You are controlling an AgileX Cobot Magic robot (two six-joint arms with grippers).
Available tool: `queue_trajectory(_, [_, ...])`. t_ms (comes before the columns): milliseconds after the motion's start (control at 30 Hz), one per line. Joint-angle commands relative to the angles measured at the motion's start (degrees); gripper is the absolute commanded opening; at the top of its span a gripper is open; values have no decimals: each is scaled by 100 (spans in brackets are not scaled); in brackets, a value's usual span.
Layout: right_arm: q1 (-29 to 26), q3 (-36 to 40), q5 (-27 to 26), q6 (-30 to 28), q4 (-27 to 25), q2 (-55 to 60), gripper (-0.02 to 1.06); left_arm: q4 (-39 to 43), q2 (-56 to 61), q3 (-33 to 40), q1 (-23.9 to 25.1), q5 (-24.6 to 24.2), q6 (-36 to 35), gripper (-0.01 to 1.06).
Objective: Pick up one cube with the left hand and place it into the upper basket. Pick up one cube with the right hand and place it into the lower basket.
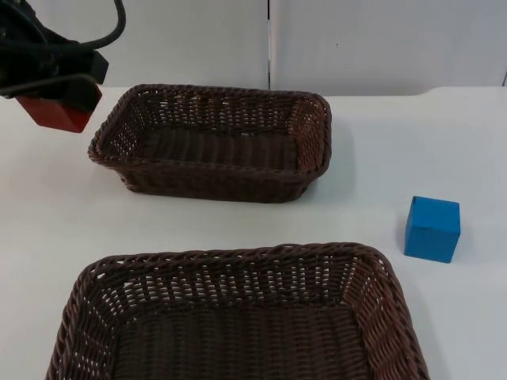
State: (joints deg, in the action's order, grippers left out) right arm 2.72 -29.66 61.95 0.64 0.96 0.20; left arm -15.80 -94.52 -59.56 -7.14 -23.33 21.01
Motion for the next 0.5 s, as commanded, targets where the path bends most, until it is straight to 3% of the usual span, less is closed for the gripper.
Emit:
queue_trajectory(0, [-18,12,-12,0,-3,-20,105,-83,57,-24,-26,119,-33,0])
queue_trajectory(467, [-18,12,-12,0,-3,-20,105,-135,57,-24,-26,138,-33,0])
